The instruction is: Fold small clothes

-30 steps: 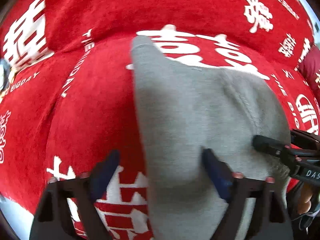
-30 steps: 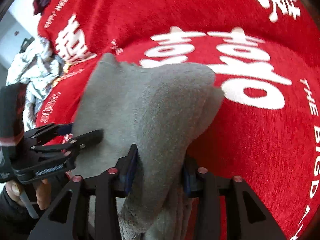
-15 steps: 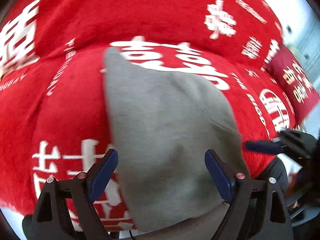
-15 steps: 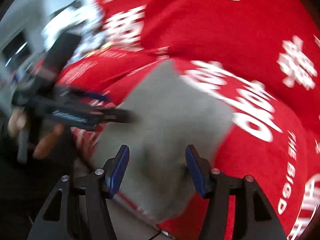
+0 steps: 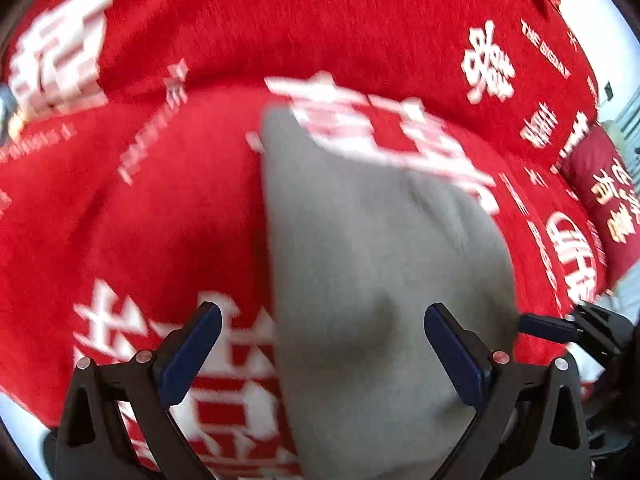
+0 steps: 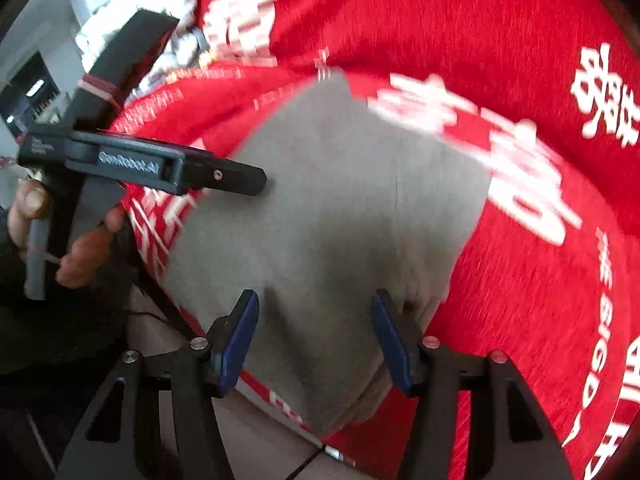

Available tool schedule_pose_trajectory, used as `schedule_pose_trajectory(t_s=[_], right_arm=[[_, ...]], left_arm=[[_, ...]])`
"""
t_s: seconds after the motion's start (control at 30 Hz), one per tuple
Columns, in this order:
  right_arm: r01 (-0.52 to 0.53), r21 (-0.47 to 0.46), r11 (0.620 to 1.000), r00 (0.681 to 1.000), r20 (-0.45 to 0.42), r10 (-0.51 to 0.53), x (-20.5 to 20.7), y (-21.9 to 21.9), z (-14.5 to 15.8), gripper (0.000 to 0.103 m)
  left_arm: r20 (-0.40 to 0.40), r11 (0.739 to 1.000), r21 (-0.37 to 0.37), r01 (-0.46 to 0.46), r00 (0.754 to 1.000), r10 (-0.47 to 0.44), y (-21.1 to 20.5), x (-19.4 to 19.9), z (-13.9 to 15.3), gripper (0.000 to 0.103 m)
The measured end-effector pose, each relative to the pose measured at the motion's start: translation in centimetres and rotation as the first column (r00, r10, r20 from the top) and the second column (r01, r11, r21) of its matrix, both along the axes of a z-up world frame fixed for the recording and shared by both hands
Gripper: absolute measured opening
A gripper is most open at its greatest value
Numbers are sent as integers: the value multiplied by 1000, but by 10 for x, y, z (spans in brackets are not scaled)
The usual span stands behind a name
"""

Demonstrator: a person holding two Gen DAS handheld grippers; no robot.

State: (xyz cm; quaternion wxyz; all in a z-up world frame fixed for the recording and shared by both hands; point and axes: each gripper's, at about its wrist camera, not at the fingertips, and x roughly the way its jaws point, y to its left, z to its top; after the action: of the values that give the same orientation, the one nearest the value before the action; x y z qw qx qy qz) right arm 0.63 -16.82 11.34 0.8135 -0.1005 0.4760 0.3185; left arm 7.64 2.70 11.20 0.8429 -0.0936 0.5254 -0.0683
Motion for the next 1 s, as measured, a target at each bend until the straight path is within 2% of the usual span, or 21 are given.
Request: schedule_pose_trajectory(t_s=[0.07,0.13,0.17,0.2,0.27,0.33,0.47,0.53,0.6,0.67,0.73,0.8,0.87,1.0], right_arm=[[28,29,999,999,37,-29,11,-1,8,68],[61,32,998,997,55,-63,29,2,5,70],[78,24,997,996,40,-79,40,4,-1,70],[86,17,996,996,21,-86,48,6,-9,70],[107,-41,993,994,-26,-108,59,9,-32,70],[111,-45,993,994,-4,-111,59,10,-42,70],[108,-57,992,994,-8,-109,58,12,-35,71],[112,-24,993,993,-22,-112,60,9,-25,72],[116,10,993,993,-12,-116,67,8,-17,72],[130,-21,991,991,0,-130,81,13,-19,72],[142,-35,989,989,-33,-143,96,18,-27,72],[145,-48,988,986,-76,-148,108,20,-40,71],[139,-66,988,987,-67,-143,112,22,-46,71],[138,-64,988,988,-66,-142,109,24,-33,72]], left_arm=[[9,995,75,-64,998,64,10,15,1,102],[-41,985,133,-109,993,115,17,32,-12,102],[-78,977,173,-126,987,141,20,38,-23,102],[-111,975,183,-125,983,147,22,42,-34,102],[-123,979,150,-137,980,156,23,45,-47,103],[-130,980,142,-140,979,159,24,47,-48,103],[-114,980,146,-134,982,152,29,58,-34,103],[-105,976,157,-152,980,169,32,64,-32,103],[-131,968,190,-161,973,187,34,78,-39,103],[-171,967,215,-140,969,179,32,91,-52,103],[-212,962,249,-117,962,172,29,102,-66,103],[-197,960,249,-125,964,176,29,105,-69,103],[-197,960,258,-110,967,164,28,106,-68,103],[-175,961,254,-107,972,155,29,105,-57,103]])
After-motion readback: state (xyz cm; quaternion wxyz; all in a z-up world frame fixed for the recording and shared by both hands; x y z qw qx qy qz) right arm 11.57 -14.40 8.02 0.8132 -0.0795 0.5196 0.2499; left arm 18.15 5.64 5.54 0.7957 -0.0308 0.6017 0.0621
